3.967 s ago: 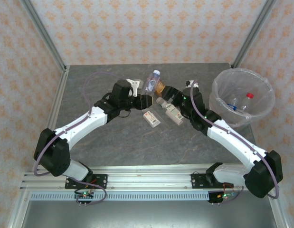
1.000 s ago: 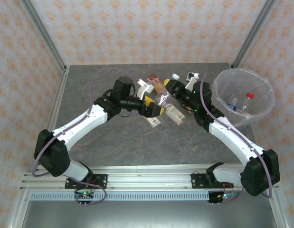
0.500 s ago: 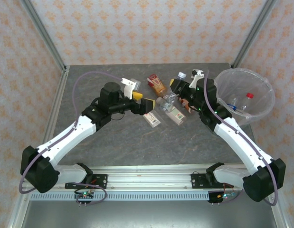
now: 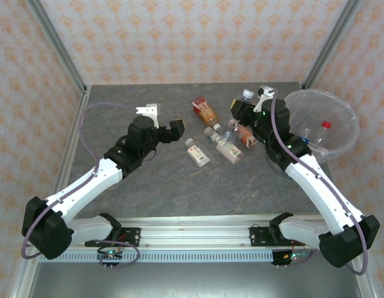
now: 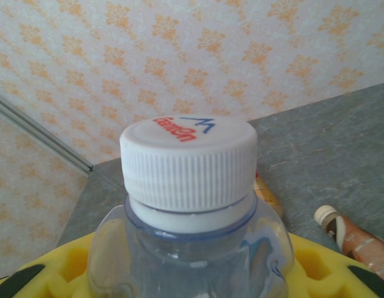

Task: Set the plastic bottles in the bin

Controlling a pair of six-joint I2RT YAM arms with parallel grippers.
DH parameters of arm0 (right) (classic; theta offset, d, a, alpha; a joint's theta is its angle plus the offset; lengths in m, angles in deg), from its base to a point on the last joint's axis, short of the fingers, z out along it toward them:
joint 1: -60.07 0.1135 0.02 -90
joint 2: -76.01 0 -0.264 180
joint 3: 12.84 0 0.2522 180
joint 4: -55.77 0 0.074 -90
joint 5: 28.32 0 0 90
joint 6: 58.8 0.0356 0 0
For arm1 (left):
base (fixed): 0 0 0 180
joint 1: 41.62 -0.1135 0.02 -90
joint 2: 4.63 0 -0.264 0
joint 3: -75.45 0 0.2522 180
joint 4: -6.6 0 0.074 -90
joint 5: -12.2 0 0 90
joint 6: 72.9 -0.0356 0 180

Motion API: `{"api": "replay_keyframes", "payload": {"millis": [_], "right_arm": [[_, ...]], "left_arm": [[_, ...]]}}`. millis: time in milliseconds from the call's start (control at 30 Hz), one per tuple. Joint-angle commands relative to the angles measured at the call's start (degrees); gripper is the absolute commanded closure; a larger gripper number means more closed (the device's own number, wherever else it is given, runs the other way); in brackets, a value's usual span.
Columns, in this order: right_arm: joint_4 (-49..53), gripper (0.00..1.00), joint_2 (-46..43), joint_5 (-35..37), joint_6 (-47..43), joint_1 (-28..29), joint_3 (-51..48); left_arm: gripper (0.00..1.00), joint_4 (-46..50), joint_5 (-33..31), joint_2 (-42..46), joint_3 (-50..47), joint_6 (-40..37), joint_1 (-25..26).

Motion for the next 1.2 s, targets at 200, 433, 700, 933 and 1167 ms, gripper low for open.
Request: {"api": "replay_keyframes", "payload": {"millis": [200, 433, 700, 933, 1167], "right_arm": [[4.3, 0.70, -5.7, 13.9, -8.4, -0.1, 5.9], [-3.8, 0.69, -10.7, 23.0, -12.8, -0.1, 1.6], [-21.3, 0.70, -15.8, 33.0, -21.7, -0.3, -4.8], [-14.7, 0.69, -15.5, 33.7, -22.8, -6.7, -1.2], [-6.6, 0.69, -10.6, 28.0, -16.7, -20.4, 1.8]], "left_arm": [[0.00, 0.9, -14.5, -1.0, -1.8, 5.6, -0.7], [0.00, 2.3, -15.7, -3.1, -1.2, 7.8, -0.7], [0.00, 4.8, -16.2, -6.1, 0.8, 9.1, -0.7], [0.00, 5.1, -15.0, -8.1, 1.5, 10.1, -0.7], [0.00, 6.6, -13.5, -10.2, 3.1, 11.5, -0.7]]}}
